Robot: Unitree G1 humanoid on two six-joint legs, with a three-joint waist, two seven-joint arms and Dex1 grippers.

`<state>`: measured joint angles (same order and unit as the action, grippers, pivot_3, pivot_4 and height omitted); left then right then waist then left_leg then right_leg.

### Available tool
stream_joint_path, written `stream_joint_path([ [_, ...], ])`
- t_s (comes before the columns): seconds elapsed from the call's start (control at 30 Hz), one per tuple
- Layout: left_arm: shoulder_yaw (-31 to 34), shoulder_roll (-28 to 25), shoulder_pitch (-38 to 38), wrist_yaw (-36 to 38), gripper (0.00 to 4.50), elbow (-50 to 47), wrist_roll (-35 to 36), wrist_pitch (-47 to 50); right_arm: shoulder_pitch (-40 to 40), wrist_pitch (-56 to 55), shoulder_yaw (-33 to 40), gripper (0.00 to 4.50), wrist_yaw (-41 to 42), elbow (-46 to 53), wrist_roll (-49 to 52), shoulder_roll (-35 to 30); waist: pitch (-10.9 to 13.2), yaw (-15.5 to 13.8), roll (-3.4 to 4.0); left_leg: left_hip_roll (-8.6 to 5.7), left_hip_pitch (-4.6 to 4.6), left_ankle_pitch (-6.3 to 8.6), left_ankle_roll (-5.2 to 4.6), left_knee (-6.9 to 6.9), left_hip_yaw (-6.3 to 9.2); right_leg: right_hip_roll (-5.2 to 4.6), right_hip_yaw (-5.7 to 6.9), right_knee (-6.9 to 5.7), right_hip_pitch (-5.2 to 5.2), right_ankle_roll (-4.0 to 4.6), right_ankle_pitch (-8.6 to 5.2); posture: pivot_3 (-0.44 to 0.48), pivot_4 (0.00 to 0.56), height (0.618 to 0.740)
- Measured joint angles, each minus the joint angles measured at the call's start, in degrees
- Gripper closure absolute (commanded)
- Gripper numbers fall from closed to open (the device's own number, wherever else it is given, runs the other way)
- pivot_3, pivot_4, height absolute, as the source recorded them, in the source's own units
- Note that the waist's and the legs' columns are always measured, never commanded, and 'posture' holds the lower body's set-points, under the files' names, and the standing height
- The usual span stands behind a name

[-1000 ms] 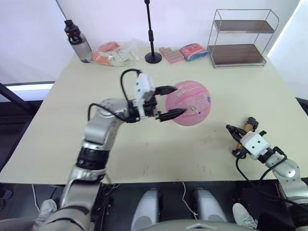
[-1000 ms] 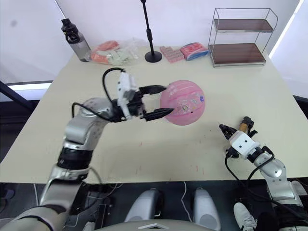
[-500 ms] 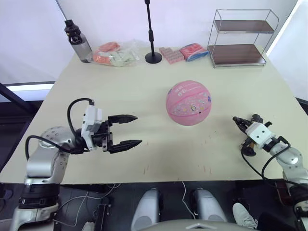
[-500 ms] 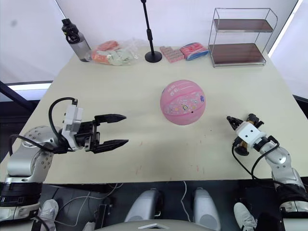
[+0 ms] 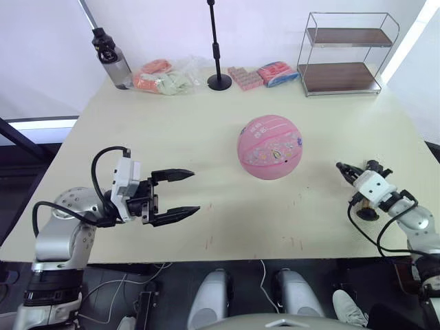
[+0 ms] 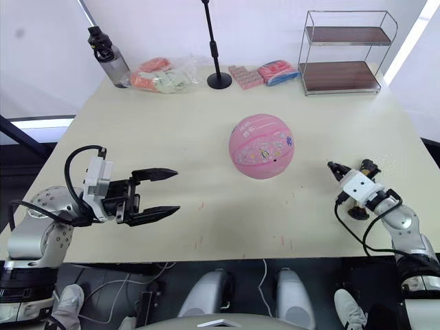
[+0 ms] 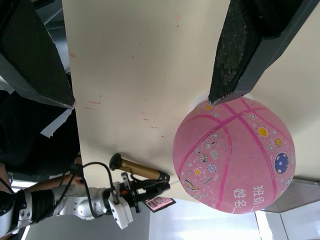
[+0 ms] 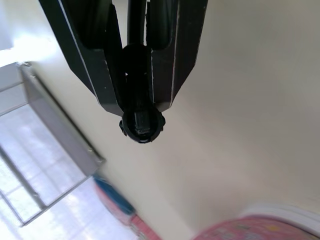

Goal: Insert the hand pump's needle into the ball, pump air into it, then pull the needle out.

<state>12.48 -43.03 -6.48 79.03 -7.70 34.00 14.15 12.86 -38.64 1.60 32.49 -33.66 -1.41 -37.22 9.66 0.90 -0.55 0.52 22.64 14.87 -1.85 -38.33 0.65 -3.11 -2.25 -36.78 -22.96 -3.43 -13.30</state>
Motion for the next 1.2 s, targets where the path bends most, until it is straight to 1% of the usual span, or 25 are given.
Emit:
stream_joint_path([
  [0.07,-0.09,0.02,0.03,0.04,0.00,-0.02,0.00,-0.09,-2.36,1.76,0.12,4.45,2.58,3.65,3.01,-0.12,0.00,0.04,0.00,0.02,-0.02,0.00,0.00,-0.01,-0.03,0.00,-0.06,-0.02,-0.01,-0.01,0.01,0.000,0.150,0.740],
  [0.1,-0.09,0.03,0.07,0.04,0.00,-0.03,0.01,-0.15,-4.26,3.18,0.13,3.40,4.58,6.68,5.25,-0.43,0.00,0.03,0.00,0.03,-0.04,0.00,0.00,-0.02,-0.03,0.00,-0.06,-0.03,-0.01,-0.01,0.01,0.000,0.150,0.740],
  [0.13,-0.11,0.04,0.09,0.04,0.00,-0.03,0.01,-0.18,-5.39,4.52,0.21,3.15,6.07,8.54,6.91,-0.74,0.00,0.02,0.00,0.03,-0.04,0.00,0.00,-0.03,-0.04,0.00,-0.06,-0.03,-0.01,-0.01,0.01,0.000,0.150,0.740],
  [0.23,-0.17,0.08,0.07,0.07,0.00,-0.02,0.02,-0.30,-8.88,9.34,0.88,1.78,10.27,14.33,11.65,-2.55,0.00,-0.01,0.00,0.04,-0.07,0.00,0.00,-0.04,-0.06,0.00,-0.08,-0.06,-0.01,-0.01,0.01,0.000,0.150,0.740],
  [0.27,-0.26,0.12,0.03,0.12,0.00,-0.04,0.02,-0.40,-10.82,11.80,1.44,1.24,12.05,17.08,13.97,-3.60,0.00,-0.07,0.01,0.05,-0.07,0.00,0.00,-0.03,-0.06,0.00,-0.08,-0.07,-0.03,0.00,0.00,0.000,0.150,0.740],
  [0.3,-0.27,0.13,0.09,0.15,0.00,0.00,0.02,-0.46,-12.29,14.03,1.93,0.60,13.61,19.30,16.05,-4.69,0.00,-0.11,0.01,0.06,-0.07,0.00,0.00,-0.03,-0.04,0.01,-0.07,-0.07,-0.03,0.00,0.00,0.000,0.150,0.740],
  [0.33,-0.53,0.18,0.06,0.20,0.00,0.02,0.01,-0.55,-13.61,16.45,2.40,0.16,14.97,21.54,17.98,-5.57,0.00,-0.13,0.00,0.07,-0.05,0.00,0.00,-0.03,-0.05,0.02,-0.07,-0.07,-0.05,0.00,0.00,0.000,0.150,0.740],
  [0.37,-0.81,0.19,0.04,0.33,0.00,0.06,0.01,-0.61,-14.85,18.65,3.11,0.02,16.24,23.76,19.70,-6.16,0.00,-0.14,0.00,0.07,-0.04,0.00,0.00,-0.03,-0.06,0.02,-0.07,-0.06,-0.06,0.00,0.00,0.000,0.150,0.740],
  [0.53,-1.35,0.22,-0.14,0.81,0.00,0.38,0.01,-0.86,-21.31,25.99,6.32,0.02,19.59,31.76,24.28,-7.63,0.00,-0.19,0.00,0.07,-0.01,0.00,0.00,-0.03,-0.10,0.03,-0.08,-0.07,-0.12,-0.01,0.00,0.000,0.150,0.740],
  [0.63,-1.37,0.22,-0.07,0.93,0.00,0.87,0.00,-0.98,-25.18,28.37,9.32,0.02,21.09,34.43,26.00,-8.52,0.01,-0.25,-0.01,0.06,0.02,0.00,0.00,-0.04,-0.14,0.03,-0.09,-0.06,-0.13,-0.02,0.00,0.000,0.150,0.740],
  [0.73,-1.38,0.25,-0.03,0.95,0.00,1.53,-0.07,-1.56,-26.04,28.88,11.41,0.02,21.33,35.26,27.00,-8.14,0.01,-0.14,-0.01,0.07,0.00,0.00,0.00,-0.05,-0.19,0.04,-0.11,-0.06,-0.14,-0.03,0.00,0.000,0.150,0.740],
  [0.83,-1.36,0.89,1.21,-0.45,0.00,3.03,-1.40,-3.71,-26.91,30.93,14.58,0.02,21.02,34.56,29.36,-6.36,0.01,-0.16,-0.01,0.08,0.00,0.00,0.00,-0.04,-0.19,0.06,-0.11,-0.06,-0.15,-0.02,0.00,0.000,0.150,0.740],
  [1.03,-0.64,1.45,3.75,-4.40,0.00,5.15,-2.95,-4.74,-27.12,32.65,18.02,0.02,22.16,31.29,31.77,-4.48,0.01,-0.22,-0.02,0.09,0.01,0.01,-0.01,-0.04,-0.19,0.04,-0.12,-0.06,-0.15,-0.02,0.00,0.000,0.150,0.740],
  [1.2,1.36,3.31,7.56,-10.51,0.00,7.18,-4.75,-6.19,-25.50,31.63,20.48,0.02,24.95,23.77,32.16,-3.99,0.01,-0.11,-0.02,0.09,-0.02,0.01,-0.01,-0.04,-0.26,0.03,-0.17,-0.06,-0.15,-0.03,0.00,0.000,0.150,0.740],
])
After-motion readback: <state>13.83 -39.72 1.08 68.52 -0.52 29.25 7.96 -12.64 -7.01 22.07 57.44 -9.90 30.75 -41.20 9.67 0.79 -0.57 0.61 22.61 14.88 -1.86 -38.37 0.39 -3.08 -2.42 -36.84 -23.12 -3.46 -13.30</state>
